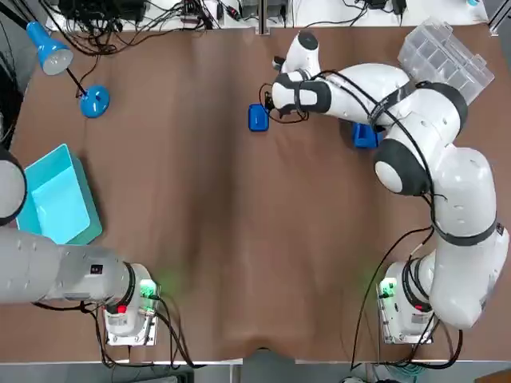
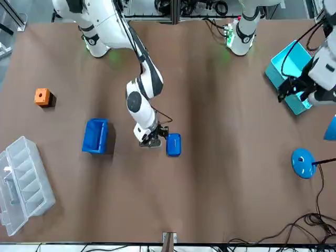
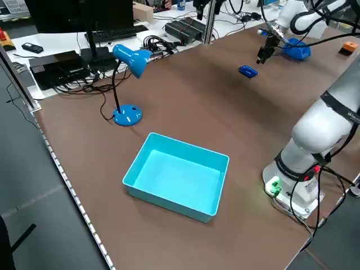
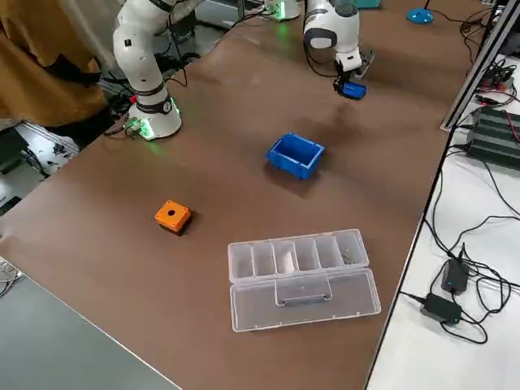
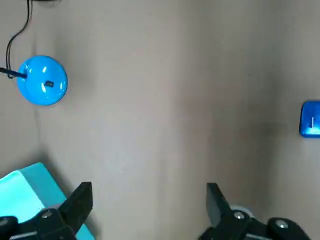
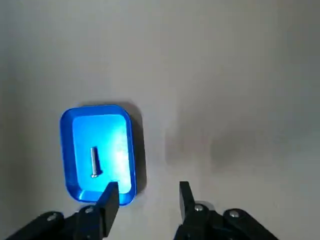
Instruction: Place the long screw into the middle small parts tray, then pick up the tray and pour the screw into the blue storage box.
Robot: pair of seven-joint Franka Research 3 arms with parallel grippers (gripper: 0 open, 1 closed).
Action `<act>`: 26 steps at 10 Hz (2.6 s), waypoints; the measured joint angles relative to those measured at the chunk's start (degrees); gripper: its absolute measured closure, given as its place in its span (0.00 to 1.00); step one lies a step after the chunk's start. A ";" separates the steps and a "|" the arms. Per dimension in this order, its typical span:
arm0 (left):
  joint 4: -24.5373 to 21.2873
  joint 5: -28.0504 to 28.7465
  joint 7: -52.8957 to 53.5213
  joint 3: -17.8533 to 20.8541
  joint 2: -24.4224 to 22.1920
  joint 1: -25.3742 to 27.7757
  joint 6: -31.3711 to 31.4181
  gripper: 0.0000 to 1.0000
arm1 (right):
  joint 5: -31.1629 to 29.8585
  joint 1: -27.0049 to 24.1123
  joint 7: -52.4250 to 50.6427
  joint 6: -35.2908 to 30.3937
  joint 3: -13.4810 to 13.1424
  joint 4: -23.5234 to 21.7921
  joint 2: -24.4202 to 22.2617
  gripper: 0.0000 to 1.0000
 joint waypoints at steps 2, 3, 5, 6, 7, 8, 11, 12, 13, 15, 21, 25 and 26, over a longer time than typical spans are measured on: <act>0.16 0.00 1.14 -0.02 -0.02 -0.05 -0.31 0.00 | 1.92 0.34 0.69 0.83 0.40 3.35 3.62 0.46; 0.81 -0.01 2.24 -0.06 0.16 -0.09 -0.32 0.00 | 2.68 0.63 0.88 1.04 0.56 5.01 5.16 0.46; 2.65 -0.01 2.56 -0.23 1.24 -0.30 -1.97 0.00 | 2.92 0.84 1.17 1.11 0.72 6.47 6.61 0.46; 3.12 -0.01 2.56 -0.25 1.52 -0.33 -2.52 0.00 | 2.93 0.96 1.19 1.11 0.80 6.81 7.01 0.46; 3.37 -0.01 2.60 -0.25 1.66 -0.33 -3.32 0.00 | 2.95 1.06 1.22 1.12 0.84 7.20 7.46 0.48; 3.47 -0.01 2.82 -0.25 1.72 -0.34 -3.93 0.00 | 2.96 1.06 1.24 1.12 0.83 7.54 7.63 0.49; 3.48 -0.01 2.89 -0.20 1.86 -0.33 -4.08 0.00 | 2.96 1.09 1.24 1.11 0.84 7.80 7.76 0.58; 3.48 -0.01 2.88 -0.07 1.93 -0.32 -4.08 0.00 | 2.96 1.13 1.24 1.07 0.86 7.84 7.88 0.59; 3.49 -0.01 2.87 0.06 2.00 -0.29 -4.08 0.00 | 2.96 1.14 1.24 1.11 0.84 7.93 8.01 0.59; 3.50 -0.01 2.85 0.24 2.14 0.05 -4.08 0.00 | 2.96 1.14 1.21 1.00 0.77 7.98 8.03 0.63; 4.43 -0.01 2.86 0.26 2.20 0.24 -4.08 0.00 | 2.90 1.36 0.54 1.04 0.65 8.28 8.20 0.93; 4.69 -0.01 2.86 0.26 2.22 0.24 -4.08 0.00 | 7.78 1.13 0.82 0.57 0.51 9.33 7.91 0.96; 4.69 -0.01 2.86 0.26 2.23 0.24 -4.08 0.00 | 9.03 1.05 0.83 0.58 0.44 9.56 7.92 0.96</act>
